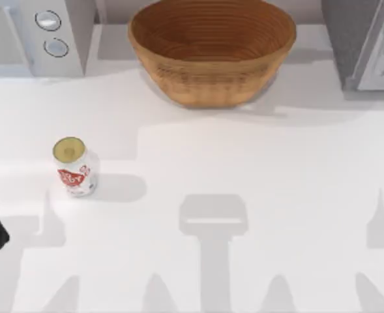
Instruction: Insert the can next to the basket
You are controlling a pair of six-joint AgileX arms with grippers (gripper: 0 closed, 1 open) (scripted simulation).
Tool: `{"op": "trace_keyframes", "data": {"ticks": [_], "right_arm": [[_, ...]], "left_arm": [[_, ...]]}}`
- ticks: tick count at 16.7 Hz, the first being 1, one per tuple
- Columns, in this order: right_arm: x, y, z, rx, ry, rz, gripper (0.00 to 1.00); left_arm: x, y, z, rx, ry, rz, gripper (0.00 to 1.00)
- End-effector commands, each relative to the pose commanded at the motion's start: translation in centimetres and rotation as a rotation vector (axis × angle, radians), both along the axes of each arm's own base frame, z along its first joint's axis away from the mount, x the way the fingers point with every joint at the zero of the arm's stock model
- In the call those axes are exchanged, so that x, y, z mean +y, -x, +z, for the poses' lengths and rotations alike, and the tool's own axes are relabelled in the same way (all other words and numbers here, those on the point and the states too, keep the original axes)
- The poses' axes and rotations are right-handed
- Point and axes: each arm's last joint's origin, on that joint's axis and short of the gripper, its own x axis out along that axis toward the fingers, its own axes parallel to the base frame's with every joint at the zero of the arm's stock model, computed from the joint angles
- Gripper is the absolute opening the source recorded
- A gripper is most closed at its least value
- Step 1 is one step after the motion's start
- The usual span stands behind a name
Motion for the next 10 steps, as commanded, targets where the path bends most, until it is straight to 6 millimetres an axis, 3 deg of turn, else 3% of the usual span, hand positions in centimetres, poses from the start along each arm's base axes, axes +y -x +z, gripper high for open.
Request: {"op": "trace_keyframes", "data": {"ticks": [5, 10], "right_arm": [[0.0, 0.0, 0.0, 0.000, 0.000, 0.000, 1.00], [0.0, 0.0, 0.0, 0.000, 0.000, 0.000, 1.00]], "left_arm": [[-0.1, -0.1, 0.7, 0.053, -0.017, -0.011, 1.00], [-0.6, -1.4, 4.1, 0.282, -0.101, -0.067, 1.00]]}}
